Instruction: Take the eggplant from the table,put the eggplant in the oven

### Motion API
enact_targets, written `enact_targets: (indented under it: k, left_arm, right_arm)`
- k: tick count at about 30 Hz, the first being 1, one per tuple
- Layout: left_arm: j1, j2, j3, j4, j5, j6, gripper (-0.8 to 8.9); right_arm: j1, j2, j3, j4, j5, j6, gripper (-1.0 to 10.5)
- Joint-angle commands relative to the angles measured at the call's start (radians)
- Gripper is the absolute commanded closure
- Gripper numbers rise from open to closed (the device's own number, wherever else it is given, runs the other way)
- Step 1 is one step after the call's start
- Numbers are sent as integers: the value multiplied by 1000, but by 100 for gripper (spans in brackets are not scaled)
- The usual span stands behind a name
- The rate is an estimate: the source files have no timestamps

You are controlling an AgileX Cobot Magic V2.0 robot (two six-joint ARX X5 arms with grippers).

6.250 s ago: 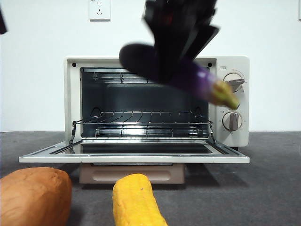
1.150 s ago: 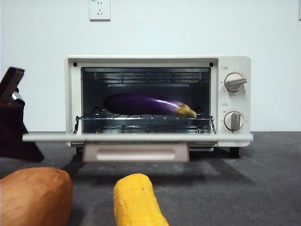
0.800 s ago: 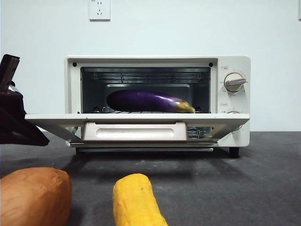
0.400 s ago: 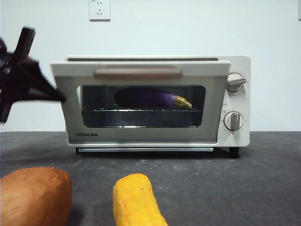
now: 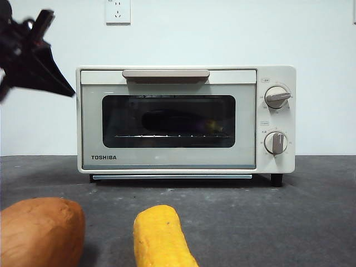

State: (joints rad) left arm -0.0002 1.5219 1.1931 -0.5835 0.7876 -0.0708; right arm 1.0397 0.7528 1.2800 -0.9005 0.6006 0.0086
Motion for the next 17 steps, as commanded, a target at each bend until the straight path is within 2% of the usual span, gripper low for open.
enact_targets:
  k: [1, 10, 17]
  left_arm:
    - [-18, -73, 31, 4, -77, 2, 807]
    - [-163, -395, -33, 45, -393, 40, 807]
    - [-286, -658, -254, 158, -550, -16, 807]
  right_arm:
    - [11, 29, -5, 5, 0, 18, 943]
    - [-32, 42, -147, 79, -11, 34, 943]
    - [-98, -17, -367, 352, -144, 72, 943]
